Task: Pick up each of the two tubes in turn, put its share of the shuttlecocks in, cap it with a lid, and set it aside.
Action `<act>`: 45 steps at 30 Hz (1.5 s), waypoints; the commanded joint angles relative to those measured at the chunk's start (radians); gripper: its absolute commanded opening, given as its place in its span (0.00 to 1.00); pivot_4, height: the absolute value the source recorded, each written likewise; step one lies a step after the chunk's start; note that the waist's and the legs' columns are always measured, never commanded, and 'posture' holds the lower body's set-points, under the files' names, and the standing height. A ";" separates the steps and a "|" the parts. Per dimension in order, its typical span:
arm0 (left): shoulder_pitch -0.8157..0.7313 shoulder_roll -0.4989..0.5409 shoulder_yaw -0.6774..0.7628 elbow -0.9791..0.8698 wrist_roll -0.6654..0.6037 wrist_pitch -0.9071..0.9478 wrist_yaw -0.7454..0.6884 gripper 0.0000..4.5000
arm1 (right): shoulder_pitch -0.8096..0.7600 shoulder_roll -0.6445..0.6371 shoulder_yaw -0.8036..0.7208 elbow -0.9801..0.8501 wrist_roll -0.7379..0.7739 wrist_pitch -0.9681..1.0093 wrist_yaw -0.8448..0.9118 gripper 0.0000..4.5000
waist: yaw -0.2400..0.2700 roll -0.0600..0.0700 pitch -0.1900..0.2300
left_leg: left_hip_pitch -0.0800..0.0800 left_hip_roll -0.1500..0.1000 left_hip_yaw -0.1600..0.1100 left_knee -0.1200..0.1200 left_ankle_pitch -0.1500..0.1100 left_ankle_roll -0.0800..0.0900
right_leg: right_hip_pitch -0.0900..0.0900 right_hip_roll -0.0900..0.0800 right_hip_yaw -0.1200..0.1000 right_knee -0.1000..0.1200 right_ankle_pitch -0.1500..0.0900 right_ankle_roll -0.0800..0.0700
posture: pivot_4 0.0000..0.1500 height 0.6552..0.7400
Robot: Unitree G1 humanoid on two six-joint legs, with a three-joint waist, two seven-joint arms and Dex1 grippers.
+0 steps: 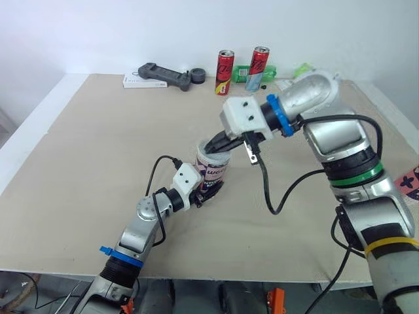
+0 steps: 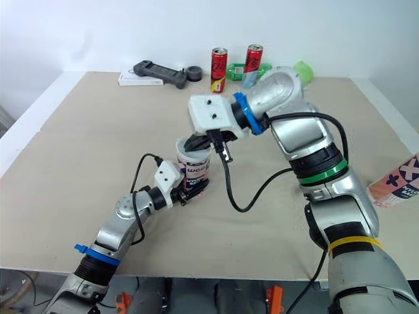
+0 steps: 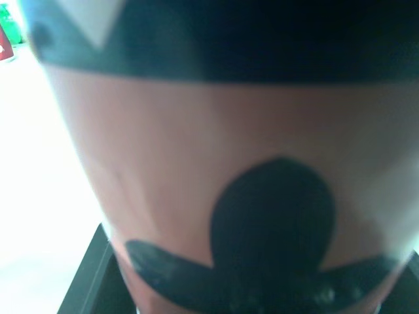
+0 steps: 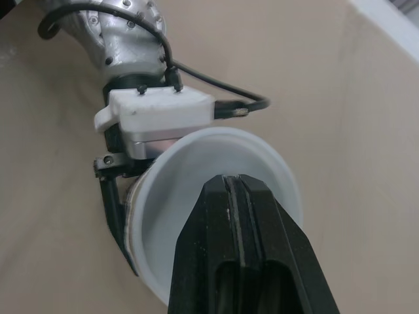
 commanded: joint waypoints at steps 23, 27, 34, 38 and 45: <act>-0.006 -0.002 0.005 0.007 -0.003 0.002 0.007 0.54 | 0.097 0.029 -0.121 -0.029 0.075 0.084 -0.044 0.14 | 0.000 -0.002 -0.012 | 0.008 0.001 0.000 -0.001 -0.001 -0.002 | 0.008 0.000 -0.001 0.000 -0.007 -0.002 | 1.00 1.00; -0.011 -0.002 0.018 0.002 -0.029 0.006 -0.012 0.54 | 0.161 -0.010 -0.331 -0.133 0.292 0.335 -0.108 0.49 | 0.003 -0.003 -0.010 | 0.004 0.000 -0.001 -0.001 -0.001 -0.001 | 0.006 0.000 -0.001 0.000 -0.004 -0.007 | 1.00 1.00; -0.021 0.010 0.036 -0.003 -0.081 0.012 -0.071 0.73 | 0.426 -0.091 -0.479 -0.297 0.426 0.494 -0.236 1.00 | 0.003 -0.003 -0.010 | 0.001 -0.002 -0.003 -0.002 -0.003 -0.001 | 0.005 0.000 0.000 -0.001 -0.006 -0.001 | 1.00 1.00; -0.010 0.055 0.064 -0.027 -0.123 0.031 -0.131 0.96 | 0.633 -0.045 -0.480 -0.386 0.449 0.473 -0.327 1.00 | -0.002 -0.003 -0.010 | 0.001 -0.002 -0.004 -0.003 -0.003 -0.001 | 0.005 0.001 0.000 0.000 -0.007 -0.001 | 1.00 1.00; 0.043 0.183 0.162 -0.115 -0.219 0.094 -0.213 0.96 | 0.741 0.098 -0.372 -0.312 0.364 0.292 -0.455 1.00 | -0.005 0.000 -0.007 | 0.002 0.001 -0.005 -0.001 -0.002 -0.001 | 0.005 0.004 0.000 0.000 -0.008 0.005 | 1.00 1.00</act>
